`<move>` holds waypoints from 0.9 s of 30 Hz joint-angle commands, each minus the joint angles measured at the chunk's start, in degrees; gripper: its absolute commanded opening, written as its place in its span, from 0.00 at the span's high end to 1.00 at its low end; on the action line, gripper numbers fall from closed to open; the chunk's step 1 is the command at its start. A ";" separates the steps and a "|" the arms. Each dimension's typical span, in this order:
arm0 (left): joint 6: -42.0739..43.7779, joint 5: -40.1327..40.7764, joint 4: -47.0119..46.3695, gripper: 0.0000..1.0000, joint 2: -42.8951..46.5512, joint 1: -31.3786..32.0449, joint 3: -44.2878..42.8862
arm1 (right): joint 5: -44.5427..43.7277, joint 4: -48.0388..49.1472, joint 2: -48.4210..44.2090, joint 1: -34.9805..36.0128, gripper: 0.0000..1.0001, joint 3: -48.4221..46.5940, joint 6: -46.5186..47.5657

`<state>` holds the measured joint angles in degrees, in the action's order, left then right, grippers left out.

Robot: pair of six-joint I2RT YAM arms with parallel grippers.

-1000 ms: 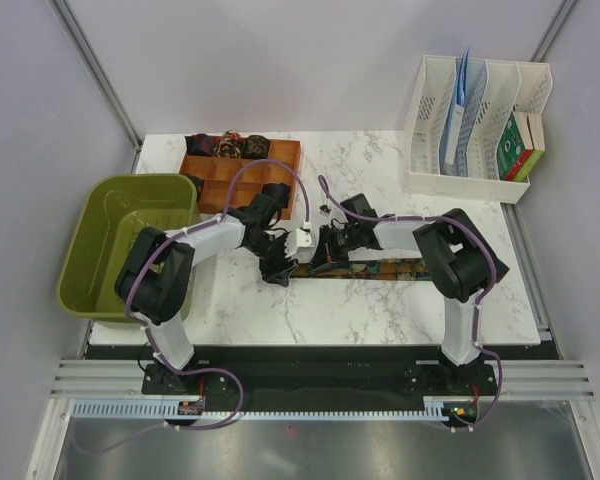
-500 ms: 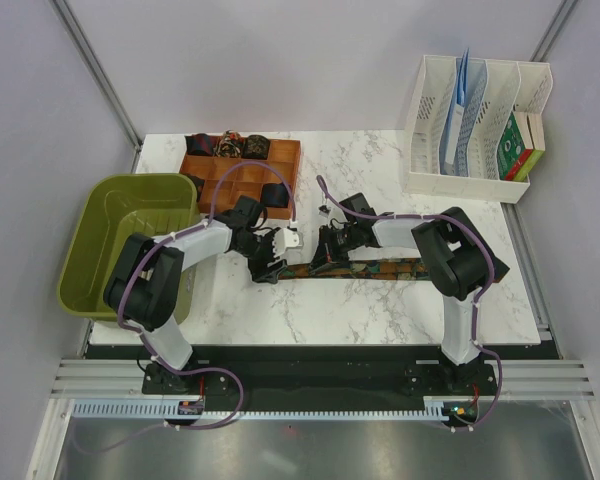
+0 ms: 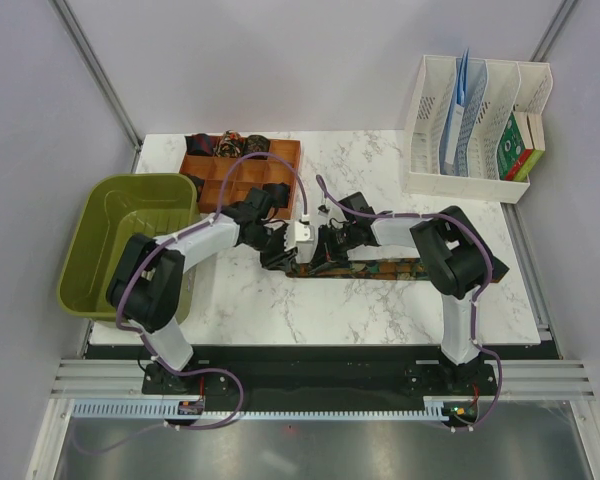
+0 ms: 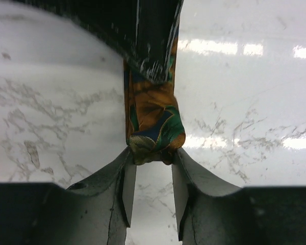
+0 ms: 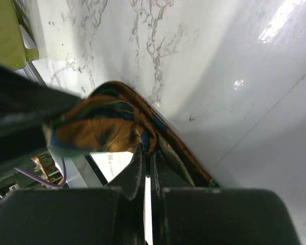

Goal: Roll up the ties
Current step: Roll the tie at the center of the board.

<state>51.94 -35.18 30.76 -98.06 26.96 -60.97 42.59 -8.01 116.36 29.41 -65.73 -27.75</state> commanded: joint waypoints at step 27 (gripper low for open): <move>-5.71 8.37 3.87 0.61 -13.03 10.04 -5.74 | 5.84 -0.86 -3.15 -4.18 0.73 0.78 -1.17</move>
<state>46.50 -30.39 30.61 -107.26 36.10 -69.36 46.78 -7.09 117.27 27.75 -65.39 -30.55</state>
